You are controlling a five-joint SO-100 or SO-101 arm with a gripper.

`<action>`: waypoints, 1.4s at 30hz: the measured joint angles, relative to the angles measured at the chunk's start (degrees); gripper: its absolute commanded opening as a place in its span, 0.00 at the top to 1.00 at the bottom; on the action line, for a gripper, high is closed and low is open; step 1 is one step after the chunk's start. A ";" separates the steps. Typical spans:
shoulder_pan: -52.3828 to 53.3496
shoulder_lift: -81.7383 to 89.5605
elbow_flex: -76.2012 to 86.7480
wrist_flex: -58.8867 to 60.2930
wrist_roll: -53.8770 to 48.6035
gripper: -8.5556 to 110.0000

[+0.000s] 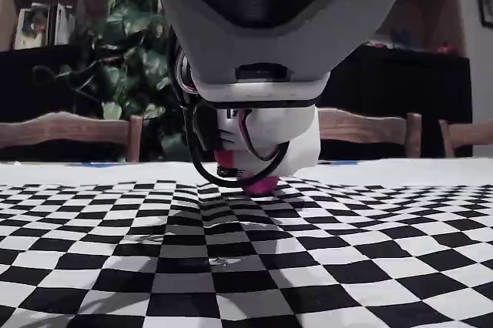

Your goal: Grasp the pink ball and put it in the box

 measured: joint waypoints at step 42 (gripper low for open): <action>1.93 29.88 31.90 0.00 0.26 0.93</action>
